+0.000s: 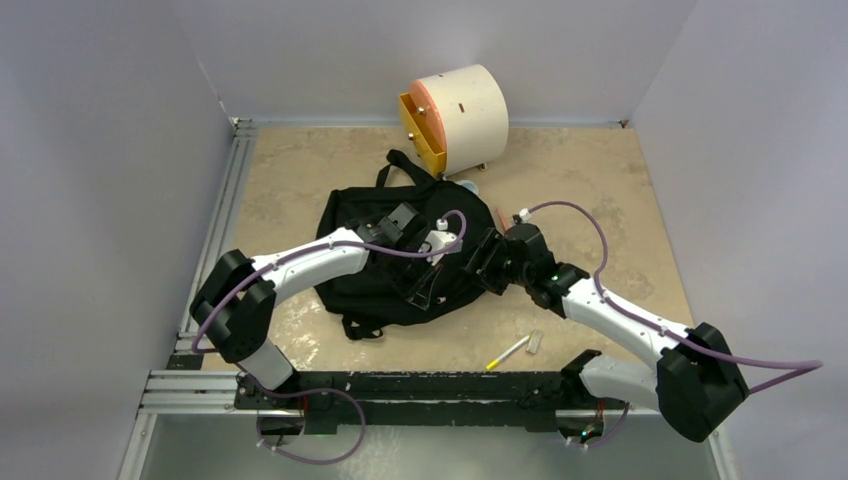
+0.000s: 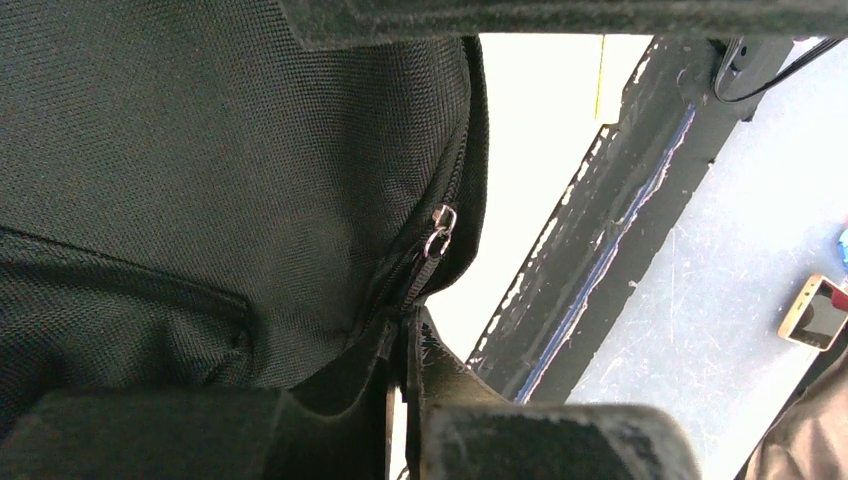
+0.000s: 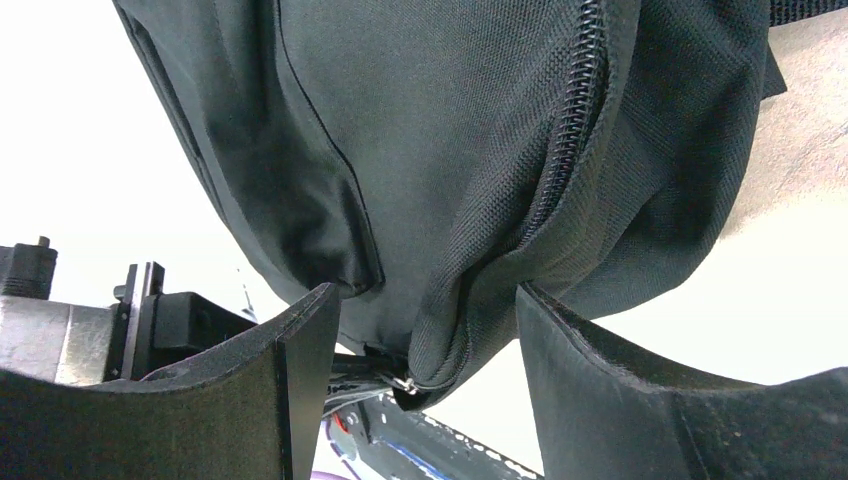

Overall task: Pack the student bag
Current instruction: Zip the student bag at the center of the board.

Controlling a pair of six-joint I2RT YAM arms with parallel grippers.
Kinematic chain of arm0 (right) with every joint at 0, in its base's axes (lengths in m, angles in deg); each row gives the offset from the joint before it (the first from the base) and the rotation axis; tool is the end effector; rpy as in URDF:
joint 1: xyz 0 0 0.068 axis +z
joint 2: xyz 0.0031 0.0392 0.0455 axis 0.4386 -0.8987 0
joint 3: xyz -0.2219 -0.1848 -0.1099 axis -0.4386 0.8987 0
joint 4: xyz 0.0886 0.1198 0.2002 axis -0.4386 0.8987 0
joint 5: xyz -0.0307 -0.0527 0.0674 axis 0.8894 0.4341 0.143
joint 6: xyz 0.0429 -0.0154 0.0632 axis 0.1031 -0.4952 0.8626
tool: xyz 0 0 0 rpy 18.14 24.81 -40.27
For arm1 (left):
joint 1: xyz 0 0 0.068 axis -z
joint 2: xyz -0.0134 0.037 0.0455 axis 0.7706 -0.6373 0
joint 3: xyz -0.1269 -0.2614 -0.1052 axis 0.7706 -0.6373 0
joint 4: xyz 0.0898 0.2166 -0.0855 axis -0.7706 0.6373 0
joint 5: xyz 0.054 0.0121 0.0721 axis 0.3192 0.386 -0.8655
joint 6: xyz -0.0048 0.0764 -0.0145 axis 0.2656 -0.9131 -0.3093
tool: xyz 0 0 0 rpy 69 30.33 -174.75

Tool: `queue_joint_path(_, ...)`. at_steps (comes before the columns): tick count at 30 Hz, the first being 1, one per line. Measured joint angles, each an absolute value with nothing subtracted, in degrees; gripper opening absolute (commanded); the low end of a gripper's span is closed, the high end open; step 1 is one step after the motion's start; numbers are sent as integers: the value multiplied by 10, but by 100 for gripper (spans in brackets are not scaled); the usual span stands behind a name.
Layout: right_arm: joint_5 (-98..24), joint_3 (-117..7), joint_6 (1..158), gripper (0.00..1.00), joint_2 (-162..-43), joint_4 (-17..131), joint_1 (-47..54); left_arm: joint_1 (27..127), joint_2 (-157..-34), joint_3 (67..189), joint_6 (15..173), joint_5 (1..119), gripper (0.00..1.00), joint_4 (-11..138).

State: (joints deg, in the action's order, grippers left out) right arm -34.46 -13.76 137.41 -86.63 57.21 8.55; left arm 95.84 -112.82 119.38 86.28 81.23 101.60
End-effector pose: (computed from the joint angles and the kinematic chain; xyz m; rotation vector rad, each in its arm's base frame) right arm 0.1969 0.1428 0.2457 0.5565 2.2702 1.0585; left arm 0.2019 -0.2513 0.2356 1.1506 2.5718 -0.9299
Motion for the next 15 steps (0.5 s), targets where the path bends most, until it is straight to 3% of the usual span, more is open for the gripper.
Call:
queue_joint_path(4,-345,-133,1375,68,-866,566,86,958,-1128,1201,863,813,15,1024)
queue_joint_path(8,-345,-130,1376,68,-866,564,86,958,-1128,1207,863,816,16,1024)
queue_joint_path(15,-345,-130,1376,68,-866,563,86,958,-1128,1207,865,822,0,1024)
